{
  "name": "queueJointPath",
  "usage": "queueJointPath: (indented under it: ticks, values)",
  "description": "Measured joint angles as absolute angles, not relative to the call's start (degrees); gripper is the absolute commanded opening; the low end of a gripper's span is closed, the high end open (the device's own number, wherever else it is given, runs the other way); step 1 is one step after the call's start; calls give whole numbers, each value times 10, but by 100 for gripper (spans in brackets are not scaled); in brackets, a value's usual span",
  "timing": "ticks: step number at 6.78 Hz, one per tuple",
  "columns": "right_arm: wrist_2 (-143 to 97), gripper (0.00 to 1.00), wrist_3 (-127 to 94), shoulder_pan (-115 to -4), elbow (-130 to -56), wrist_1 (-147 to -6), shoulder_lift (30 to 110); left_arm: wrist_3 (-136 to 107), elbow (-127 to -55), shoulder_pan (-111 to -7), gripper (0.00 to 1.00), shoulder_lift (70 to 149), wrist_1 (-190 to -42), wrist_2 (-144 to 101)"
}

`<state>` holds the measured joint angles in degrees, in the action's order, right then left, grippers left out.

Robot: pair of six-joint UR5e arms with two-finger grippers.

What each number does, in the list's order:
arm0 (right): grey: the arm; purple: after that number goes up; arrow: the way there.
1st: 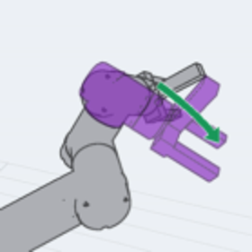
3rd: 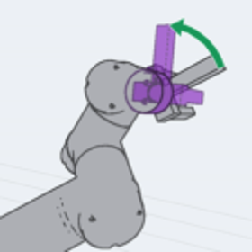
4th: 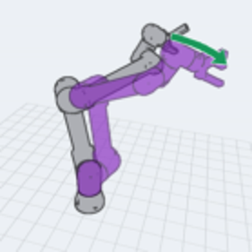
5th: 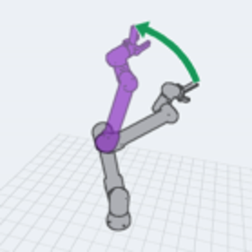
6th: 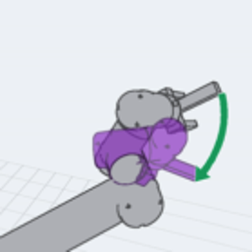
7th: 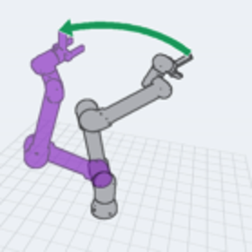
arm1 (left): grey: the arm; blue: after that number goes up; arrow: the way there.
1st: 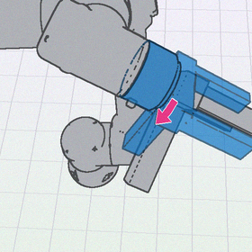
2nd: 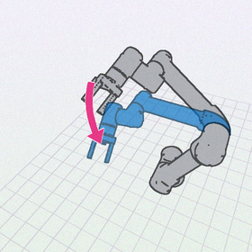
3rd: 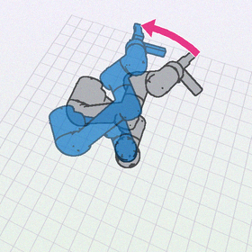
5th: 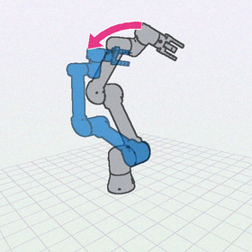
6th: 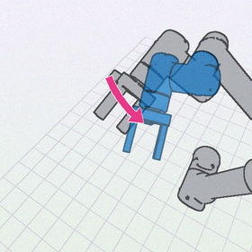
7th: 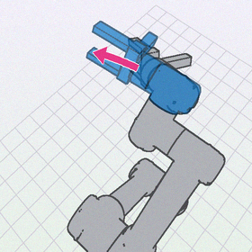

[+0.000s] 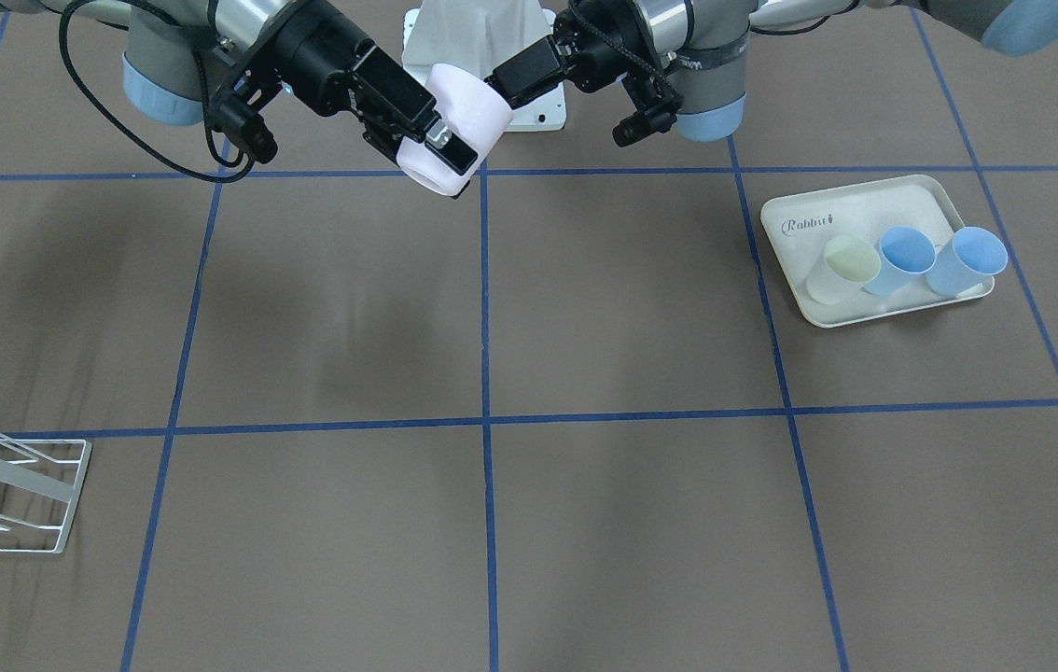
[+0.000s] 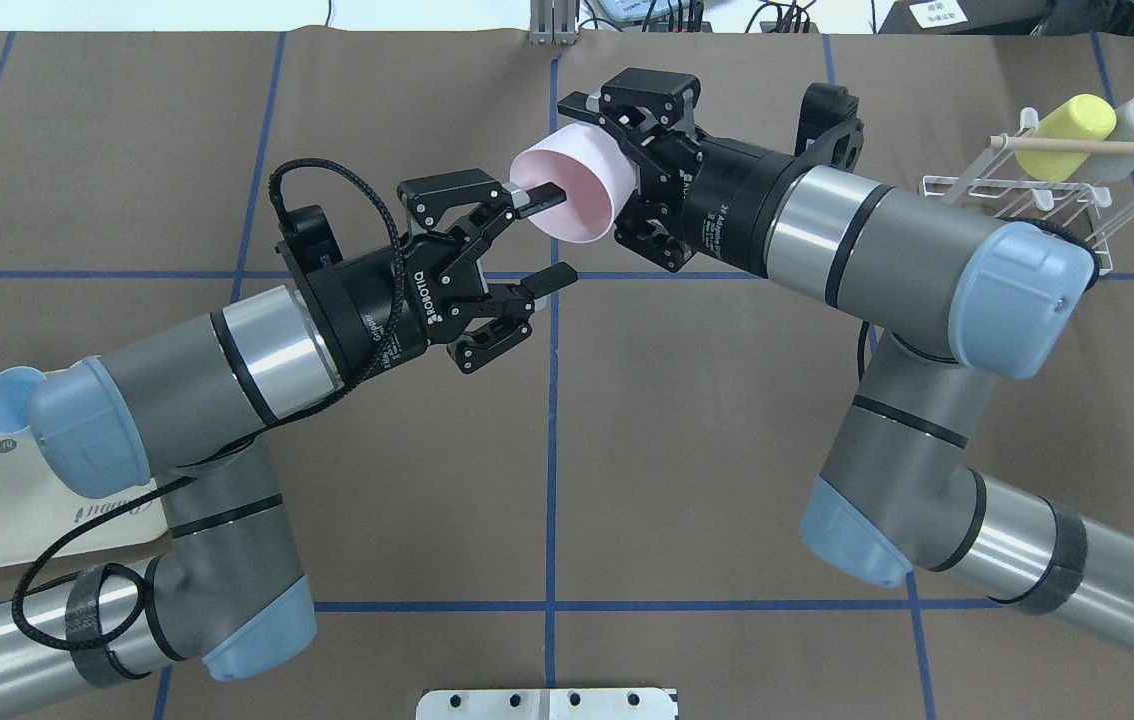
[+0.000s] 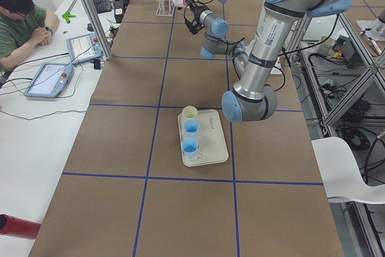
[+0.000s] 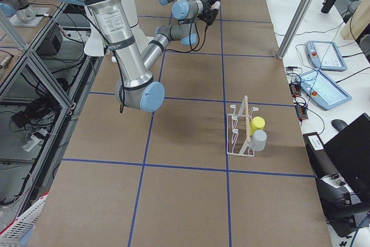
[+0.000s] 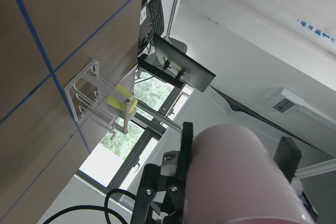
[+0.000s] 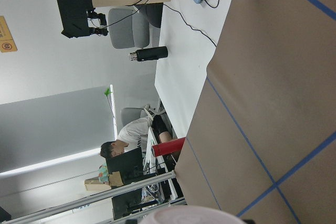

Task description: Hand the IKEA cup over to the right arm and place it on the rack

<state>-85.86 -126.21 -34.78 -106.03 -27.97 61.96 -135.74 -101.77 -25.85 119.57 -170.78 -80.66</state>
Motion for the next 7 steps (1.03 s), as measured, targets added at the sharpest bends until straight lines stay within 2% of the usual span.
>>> queueJointPath:
  ticks: [4, 5, 7]
  values:
    - [-828, 0, -1074, -430, -1051, -307, 676, -1265, -1032, -285, 100, 1146, -1695, -840]
    - [-795, 0, -1000, -444, -1051, -337, 691, -1213, -1039, -310, 100, 1122, -1666, -864]
    - [-663, 0, -868, -457, -1051, -439, 701, -1073, -1093, -356, 100, 1077, -1519, -904]
